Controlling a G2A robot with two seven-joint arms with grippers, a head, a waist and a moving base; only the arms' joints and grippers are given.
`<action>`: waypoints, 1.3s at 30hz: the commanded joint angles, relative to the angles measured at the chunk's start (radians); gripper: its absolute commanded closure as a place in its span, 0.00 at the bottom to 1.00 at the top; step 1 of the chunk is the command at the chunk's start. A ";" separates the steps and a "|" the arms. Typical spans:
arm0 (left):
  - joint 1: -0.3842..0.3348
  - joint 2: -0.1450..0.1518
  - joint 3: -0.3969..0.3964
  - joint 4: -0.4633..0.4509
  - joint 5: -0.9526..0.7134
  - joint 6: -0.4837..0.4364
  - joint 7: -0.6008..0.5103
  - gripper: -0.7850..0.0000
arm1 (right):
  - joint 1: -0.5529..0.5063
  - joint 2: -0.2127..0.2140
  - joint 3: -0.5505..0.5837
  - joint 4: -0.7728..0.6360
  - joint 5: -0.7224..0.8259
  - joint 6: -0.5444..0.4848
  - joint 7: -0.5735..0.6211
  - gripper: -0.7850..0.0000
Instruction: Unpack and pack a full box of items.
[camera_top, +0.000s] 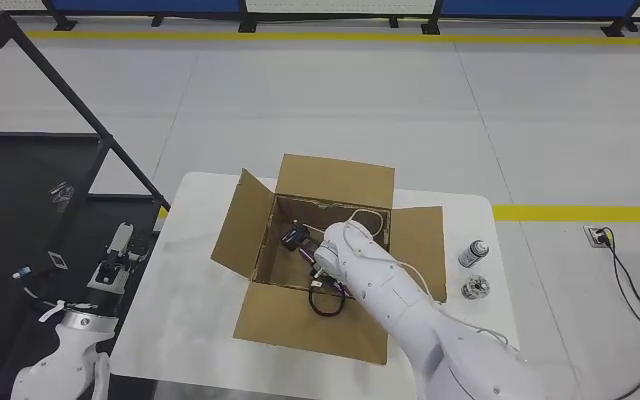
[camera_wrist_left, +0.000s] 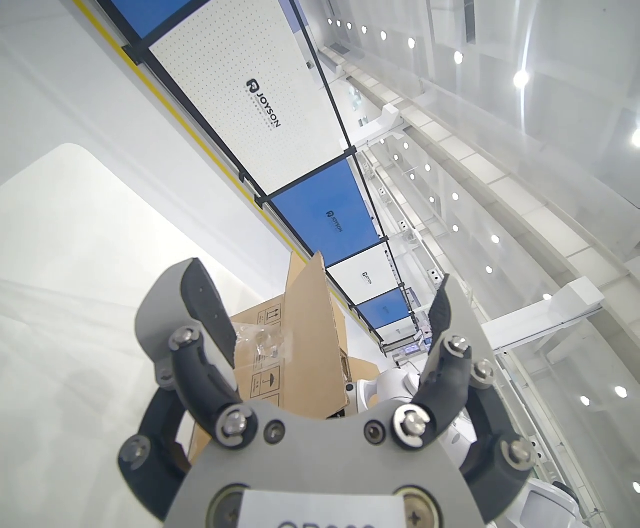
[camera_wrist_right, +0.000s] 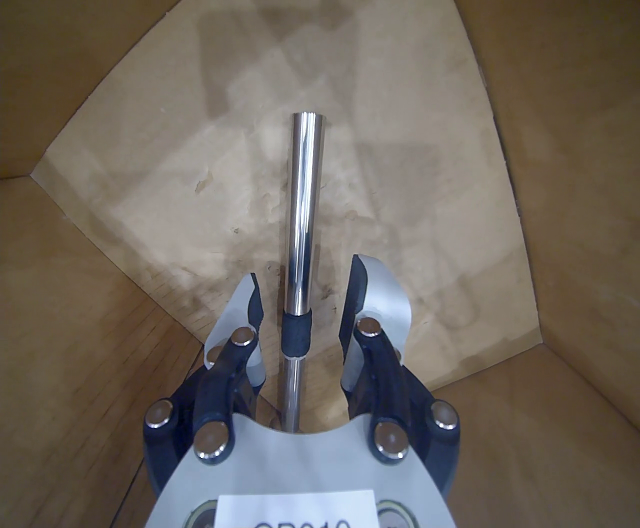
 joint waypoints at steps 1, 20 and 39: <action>0.000 0.001 0.002 0.000 0.002 0.001 0.005 0.00 | -0.001 -0.003 0.003 0.010 0.000 -0.003 -0.003 0.53; 0.017 0.008 0.018 -0.014 0.014 0.007 0.048 0.00 | -0.012 -0.014 0.030 0.066 -0.014 -0.019 -0.021 1.00; 0.037 0.011 0.052 -0.052 0.030 0.010 0.074 0.00 | 0.074 0.020 0.117 0.071 0.084 -0.223 -0.029 1.00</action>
